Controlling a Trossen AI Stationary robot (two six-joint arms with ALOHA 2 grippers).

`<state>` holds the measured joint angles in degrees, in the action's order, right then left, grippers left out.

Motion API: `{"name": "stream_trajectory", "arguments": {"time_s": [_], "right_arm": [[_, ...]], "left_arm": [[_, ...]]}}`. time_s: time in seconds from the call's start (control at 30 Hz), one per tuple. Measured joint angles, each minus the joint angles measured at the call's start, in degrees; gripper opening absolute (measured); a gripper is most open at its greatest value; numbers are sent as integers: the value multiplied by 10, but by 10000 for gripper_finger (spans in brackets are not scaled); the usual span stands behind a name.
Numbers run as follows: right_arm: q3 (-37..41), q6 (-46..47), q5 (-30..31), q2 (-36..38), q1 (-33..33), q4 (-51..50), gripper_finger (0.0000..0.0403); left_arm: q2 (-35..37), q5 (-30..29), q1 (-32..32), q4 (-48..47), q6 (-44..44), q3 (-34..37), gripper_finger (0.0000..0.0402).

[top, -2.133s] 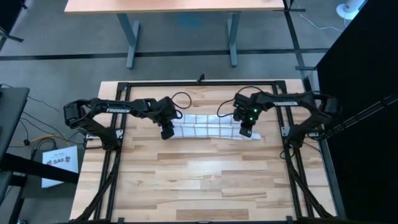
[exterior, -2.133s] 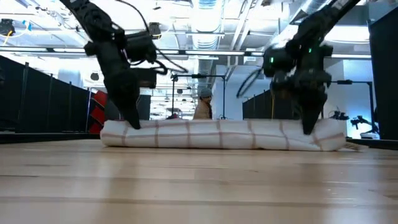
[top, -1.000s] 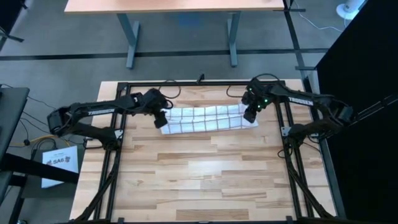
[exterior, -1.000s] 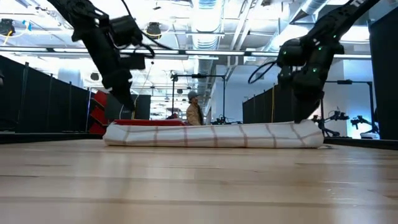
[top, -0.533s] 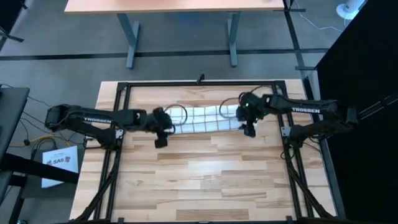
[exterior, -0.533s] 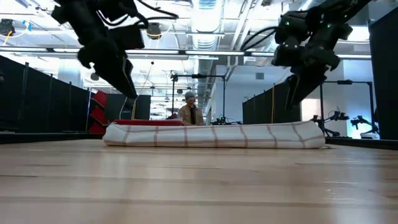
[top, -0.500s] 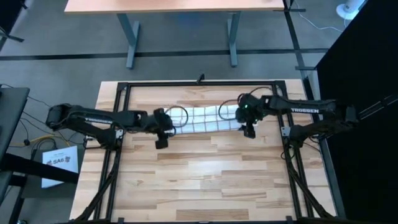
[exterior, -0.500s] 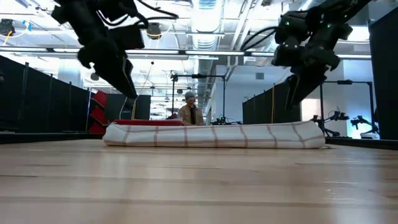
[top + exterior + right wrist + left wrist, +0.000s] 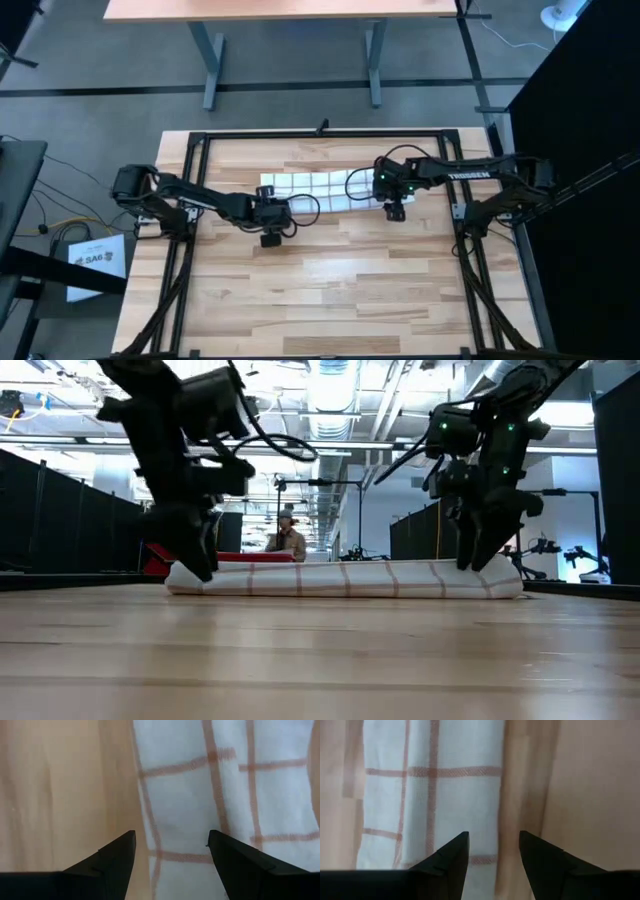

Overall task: Roll towel
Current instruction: Roll the white checkered towel

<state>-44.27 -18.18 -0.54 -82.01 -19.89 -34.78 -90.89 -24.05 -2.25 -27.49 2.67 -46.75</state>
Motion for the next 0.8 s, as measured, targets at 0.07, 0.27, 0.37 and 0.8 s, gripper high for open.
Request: {"name": "stream_trajectory", "arguments": {"time_s": [0.07,0.27,0.37,0.8], "right_arm": [[0,-4,-1,2,-2,3,240],[1,-8,-8,1,11,-2,240],[8,-17,-12,1,12,21,240],[61,-8,-10,1,-8,77,240]], "left_arm": [[-5,-5,3,2,0,-5,159],[-6,-19,20,18,1,-6,159],[-6,-19,29,27,0,-2,159],[-12,-6,52,61,-16,2,159]]}}
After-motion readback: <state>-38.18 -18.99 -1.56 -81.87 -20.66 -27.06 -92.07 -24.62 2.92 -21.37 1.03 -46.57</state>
